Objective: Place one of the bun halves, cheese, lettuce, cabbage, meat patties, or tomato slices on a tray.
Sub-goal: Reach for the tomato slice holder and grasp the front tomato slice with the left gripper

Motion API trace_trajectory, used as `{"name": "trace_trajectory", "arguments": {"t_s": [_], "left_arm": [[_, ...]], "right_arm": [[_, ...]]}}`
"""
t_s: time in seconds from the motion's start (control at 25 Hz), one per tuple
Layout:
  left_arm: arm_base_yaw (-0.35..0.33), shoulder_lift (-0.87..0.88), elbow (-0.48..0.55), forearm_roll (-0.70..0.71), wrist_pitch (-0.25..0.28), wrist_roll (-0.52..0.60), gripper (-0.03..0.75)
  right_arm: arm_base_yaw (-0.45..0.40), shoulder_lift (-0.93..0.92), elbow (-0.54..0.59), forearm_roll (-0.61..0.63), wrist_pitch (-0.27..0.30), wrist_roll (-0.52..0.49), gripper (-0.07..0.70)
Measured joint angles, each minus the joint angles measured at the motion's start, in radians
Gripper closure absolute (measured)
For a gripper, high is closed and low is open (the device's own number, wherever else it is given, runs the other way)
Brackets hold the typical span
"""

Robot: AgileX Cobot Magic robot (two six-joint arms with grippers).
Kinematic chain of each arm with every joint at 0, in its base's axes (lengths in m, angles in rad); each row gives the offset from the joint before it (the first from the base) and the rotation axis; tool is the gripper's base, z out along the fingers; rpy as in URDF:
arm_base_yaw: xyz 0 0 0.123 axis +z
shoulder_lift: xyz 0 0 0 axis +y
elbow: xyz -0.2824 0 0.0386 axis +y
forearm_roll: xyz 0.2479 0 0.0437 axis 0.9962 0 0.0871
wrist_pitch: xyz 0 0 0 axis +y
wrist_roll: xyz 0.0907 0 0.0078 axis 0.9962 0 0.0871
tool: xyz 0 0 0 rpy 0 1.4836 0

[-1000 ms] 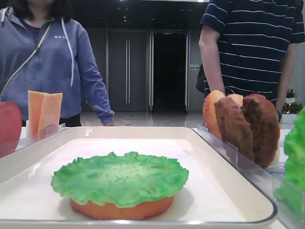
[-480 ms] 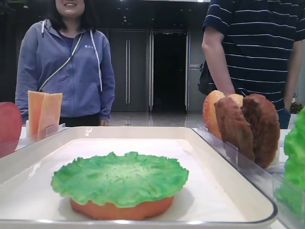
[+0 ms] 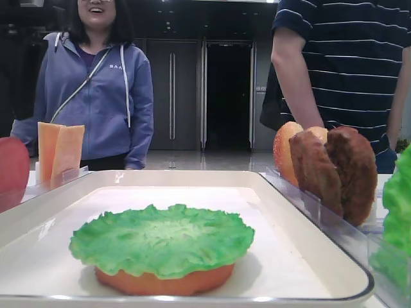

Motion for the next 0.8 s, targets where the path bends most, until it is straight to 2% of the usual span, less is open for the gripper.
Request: {"name": "trace_trajectory", "arguments": {"t_s": [0.52,0.8], "left_arm": [[-0.016,0.085,-0.036,-0.001,-0.050,-0.001,0.244],[-0.022,0.126,-0.036,0.002,-0.053,-0.001,0.244]], "right_arm": [[0.000,0.000,0.000,0.000,0.000,0.000,0.160],[0.000,0.000,0.000,0.000,0.000,0.000,0.160]]}}
